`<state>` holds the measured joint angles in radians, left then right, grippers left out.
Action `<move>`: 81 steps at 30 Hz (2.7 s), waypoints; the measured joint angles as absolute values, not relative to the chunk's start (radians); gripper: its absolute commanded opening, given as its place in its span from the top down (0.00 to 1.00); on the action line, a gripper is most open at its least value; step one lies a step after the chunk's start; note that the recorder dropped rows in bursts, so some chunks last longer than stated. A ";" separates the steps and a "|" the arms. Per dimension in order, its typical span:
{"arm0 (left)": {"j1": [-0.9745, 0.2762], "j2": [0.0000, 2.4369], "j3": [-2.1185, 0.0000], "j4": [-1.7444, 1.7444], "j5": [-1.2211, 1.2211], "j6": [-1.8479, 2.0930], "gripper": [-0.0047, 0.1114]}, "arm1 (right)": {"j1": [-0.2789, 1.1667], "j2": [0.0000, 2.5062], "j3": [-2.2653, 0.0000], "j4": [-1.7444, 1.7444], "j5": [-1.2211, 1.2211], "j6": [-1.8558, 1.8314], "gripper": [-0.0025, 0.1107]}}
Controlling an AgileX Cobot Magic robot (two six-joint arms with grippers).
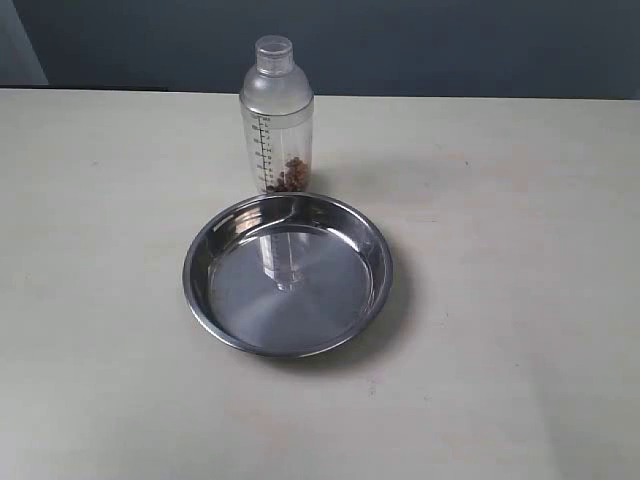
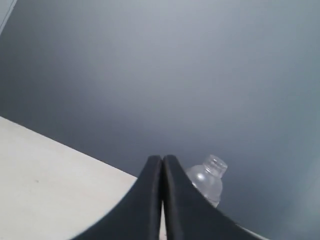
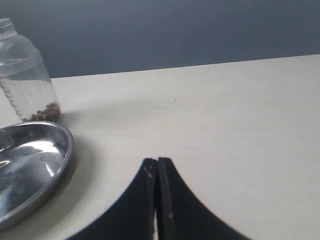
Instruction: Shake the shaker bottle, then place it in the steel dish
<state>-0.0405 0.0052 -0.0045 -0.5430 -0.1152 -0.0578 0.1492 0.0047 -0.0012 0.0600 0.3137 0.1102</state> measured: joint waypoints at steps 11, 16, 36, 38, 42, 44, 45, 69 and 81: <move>-0.040 0.129 -0.178 -0.311 -0.190 -0.158 0.96 | 0.149 0.005 -0.001 0.060 0.314 0.110 0.99; -0.040 0.520 -0.477 0.017 -0.389 -0.158 0.96 | 0.149 0.005 -0.001 0.060 0.314 0.112 0.99; -0.040 1.425 -0.671 0.569 -0.798 -0.541 0.96 | 0.149 0.005 -0.001 0.060 0.314 0.112 0.99; -0.040 1.459 -0.668 0.606 -0.812 -0.572 0.96 | 0.149 0.005 -0.001 0.060 0.314 0.112 0.99; -0.040 1.522 -0.668 0.615 -0.819 -0.625 0.96 | 0.149 0.005 -0.001 0.060 0.314 0.112 0.99; -0.040 1.549 -0.668 0.617 -0.819 -0.637 0.96 | 0.149 0.005 -0.001 0.060 0.314 0.112 0.99; -0.040 1.558 -0.668 0.617 -0.819 -0.639 0.96 | 0.149 0.005 -0.001 0.060 0.314 0.112 0.99; -0.040 2.010 -1.047 0.749 -1.153 -0.606 0.05 | 0.149 0.005 -0.001 0.060 0.314 0.112 0.99; -0.040 2.194 -1.252 0.867 -1.205 -0.647 0.05 | 0.149 0.005 -0.001 0.060 0.314 0.110 0.99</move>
